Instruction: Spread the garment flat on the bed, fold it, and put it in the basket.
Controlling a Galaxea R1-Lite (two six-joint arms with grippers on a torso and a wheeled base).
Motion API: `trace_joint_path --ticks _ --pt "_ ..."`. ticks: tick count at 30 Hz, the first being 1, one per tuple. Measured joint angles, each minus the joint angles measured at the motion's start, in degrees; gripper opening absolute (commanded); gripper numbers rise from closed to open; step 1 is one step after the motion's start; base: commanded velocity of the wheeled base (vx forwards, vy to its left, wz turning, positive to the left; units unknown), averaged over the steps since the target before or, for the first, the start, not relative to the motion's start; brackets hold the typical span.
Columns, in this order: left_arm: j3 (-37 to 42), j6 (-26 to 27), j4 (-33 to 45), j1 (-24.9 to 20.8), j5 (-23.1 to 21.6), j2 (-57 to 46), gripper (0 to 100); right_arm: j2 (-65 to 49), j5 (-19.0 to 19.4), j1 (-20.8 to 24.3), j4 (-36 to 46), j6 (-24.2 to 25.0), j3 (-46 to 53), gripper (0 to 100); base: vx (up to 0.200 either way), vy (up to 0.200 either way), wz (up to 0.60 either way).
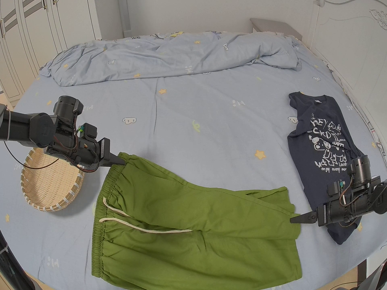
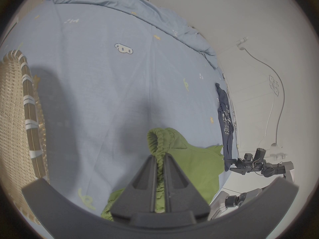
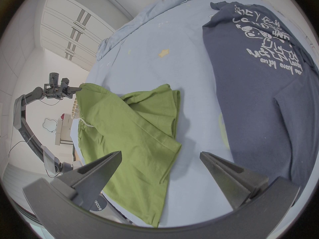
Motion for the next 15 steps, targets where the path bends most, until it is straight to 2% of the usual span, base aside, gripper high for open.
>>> trace_joint_path --ticks 15 --pt "-0.1 -0.2 0.0 -0.5 0.0 0.8 0 5.0 1.2 2.1 -4.1 0.5 -0.3 100 0.0 0.0 0.0"
